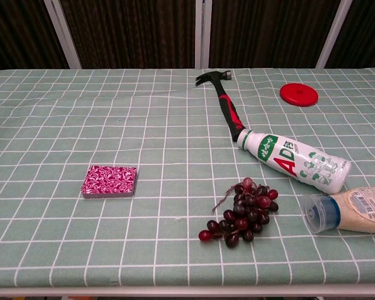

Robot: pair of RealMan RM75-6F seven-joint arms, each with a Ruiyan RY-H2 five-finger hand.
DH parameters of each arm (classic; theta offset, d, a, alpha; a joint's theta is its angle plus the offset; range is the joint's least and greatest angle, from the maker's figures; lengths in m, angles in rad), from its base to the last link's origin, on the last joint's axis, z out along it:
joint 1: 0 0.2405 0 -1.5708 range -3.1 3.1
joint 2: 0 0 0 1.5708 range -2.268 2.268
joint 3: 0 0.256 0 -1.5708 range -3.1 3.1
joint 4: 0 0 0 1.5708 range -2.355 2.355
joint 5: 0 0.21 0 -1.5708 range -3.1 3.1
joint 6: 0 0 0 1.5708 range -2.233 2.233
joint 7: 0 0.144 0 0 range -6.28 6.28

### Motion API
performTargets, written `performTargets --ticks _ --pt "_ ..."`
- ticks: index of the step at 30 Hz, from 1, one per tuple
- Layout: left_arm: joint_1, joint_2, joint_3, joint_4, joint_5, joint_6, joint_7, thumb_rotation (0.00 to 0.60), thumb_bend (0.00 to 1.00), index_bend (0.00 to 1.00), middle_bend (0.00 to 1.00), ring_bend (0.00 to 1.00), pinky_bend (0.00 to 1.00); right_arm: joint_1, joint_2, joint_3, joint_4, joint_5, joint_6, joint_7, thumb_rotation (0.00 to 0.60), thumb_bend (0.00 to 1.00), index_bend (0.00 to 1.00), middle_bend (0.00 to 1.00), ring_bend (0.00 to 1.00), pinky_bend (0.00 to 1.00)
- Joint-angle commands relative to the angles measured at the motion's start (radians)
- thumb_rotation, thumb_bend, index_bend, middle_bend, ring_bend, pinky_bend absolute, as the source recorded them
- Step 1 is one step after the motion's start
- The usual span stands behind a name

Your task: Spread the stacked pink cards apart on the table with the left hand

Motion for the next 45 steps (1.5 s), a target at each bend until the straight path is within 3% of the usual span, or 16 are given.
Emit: performTargets --ticks 1,7,11,14,23,31,45 --pt "0.0 0.0 0.002 0.002 0.005 0.003 -0.003 0.6 0.0 0.08 0.11 0.04 0.22 0.0 0.003 0.0 -0.003 0.002 -0.001 -0.003 0.6 0.15 0.0 0.0 0.0 0.0" --pt "-0.004 0.002 -0.002 0.008 0.017 0.013 -0.013 0.6 0.0 0.08 0.12 0.04 0.22 0.002 0.0 -0.001 -0.002 0.014 -0.013 -0.001 0.6 0.15 0.0 0.0 0.0 0.0" --pt "-0.004 -0.035 -0.015 0.058 0.057 0.069 -0.081 0.6 0.0 0.14 0.19 0.09 0.26 0.006 -0.003 0.003 0.003 0.023 -0.019 0.004 0.6 0.15 0.0 0.0 0.0 0.0" --pt "-0.006 -0.042 0.002 0.079 0.075 0.057 -0.099 0.6 0.0 0.15 0.21 0.1 0.28 0.009 0.0 0.003 0.002 0.029 -0.026 -0.002 0.6 0.15 0.0 0.0 0.0 0.0" --pt "-0.076 -0.085 0.036 0.092 0.135 -0.046 -0.146 0.6 0.0 0.16 0.22 0.12 0.29 0.018 0.012 0.01 -0.006 0.042 -0.034 -0.024 0.6 0.15 0.0 0.0 0.0 0.0" --pt "-0.164 -0.185 0.064 0.079 0.207 -0.154 -0.094 0.6 0.0 0.17 0.24 0.14 0.31 0.024 0.021 0.011 -0.02 0.055 -0.044 -0.05 0.6 0.15 0.0 0.0 0.0 0.0" --pt "-0.25 -0.364 0.079 0.113 0.222 -0.262 -0.012 0.6 0.0 0.19 0.24 0.15 0.31 0.032 0.027 0.012 -0.019 0.094 -0.068 -0.075 0.6 0.15 0.0 0.0 0.0 0.0"
